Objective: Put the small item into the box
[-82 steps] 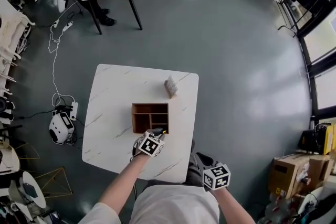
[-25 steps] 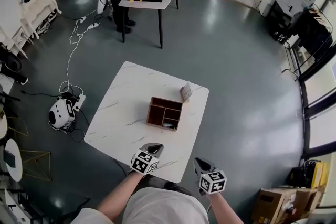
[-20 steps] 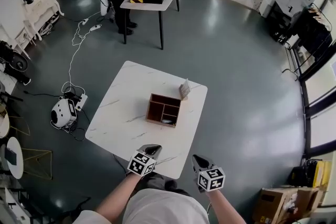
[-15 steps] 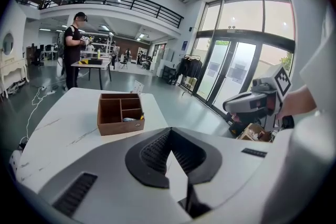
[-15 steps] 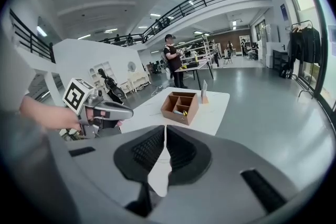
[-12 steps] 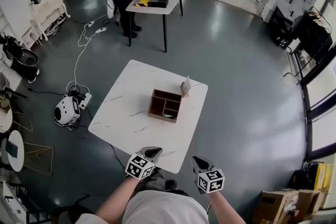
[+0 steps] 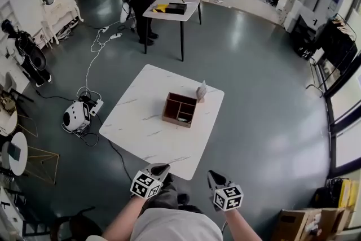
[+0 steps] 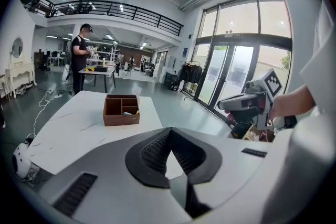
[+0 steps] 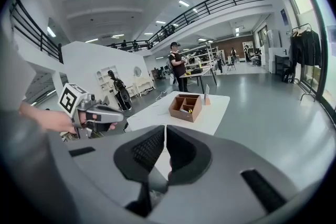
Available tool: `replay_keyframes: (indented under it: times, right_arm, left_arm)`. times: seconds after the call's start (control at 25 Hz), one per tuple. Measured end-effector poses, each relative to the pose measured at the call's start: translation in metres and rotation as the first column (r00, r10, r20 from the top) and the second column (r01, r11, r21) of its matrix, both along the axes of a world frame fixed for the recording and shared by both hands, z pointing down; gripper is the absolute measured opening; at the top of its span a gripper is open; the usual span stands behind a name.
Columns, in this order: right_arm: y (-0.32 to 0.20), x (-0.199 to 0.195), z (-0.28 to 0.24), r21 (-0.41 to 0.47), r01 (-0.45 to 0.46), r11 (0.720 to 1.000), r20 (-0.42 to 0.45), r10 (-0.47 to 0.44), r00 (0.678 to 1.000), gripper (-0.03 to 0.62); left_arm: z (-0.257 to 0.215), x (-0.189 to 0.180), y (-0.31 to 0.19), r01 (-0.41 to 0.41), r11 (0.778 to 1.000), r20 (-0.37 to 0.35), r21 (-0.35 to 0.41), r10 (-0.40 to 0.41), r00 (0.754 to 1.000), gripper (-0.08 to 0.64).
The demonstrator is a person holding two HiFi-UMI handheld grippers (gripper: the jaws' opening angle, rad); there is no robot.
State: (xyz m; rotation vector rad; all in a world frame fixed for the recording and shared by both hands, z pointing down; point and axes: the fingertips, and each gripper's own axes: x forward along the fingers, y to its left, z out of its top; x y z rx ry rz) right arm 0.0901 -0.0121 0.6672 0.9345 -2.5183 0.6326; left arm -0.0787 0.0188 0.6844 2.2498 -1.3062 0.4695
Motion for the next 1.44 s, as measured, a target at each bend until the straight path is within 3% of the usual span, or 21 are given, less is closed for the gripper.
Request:
replay_keyframes:
  times: [0.48, 1.44]
  right_arm:
    - [0.017, 0.000, -0.018, 0.063, 0.001, 0.998, 0.031, -0.003, 1.000, 0.030]
    - [0.004, -0.033, -0.042, 0.090, -0.061, 0.994, 0.031, 0.059, 0.998, 0.031]
  left_arm:
    - [-0.015, -0.026, 0.028, 0.038, 0.999, -0.010, 0.000, -0.038, 0.999, 0.014]
    - [-0.033, -0.055, 0.004, -0.062, 0.998, -0.035, 0.020, 0.063, 0.997, 0.014]
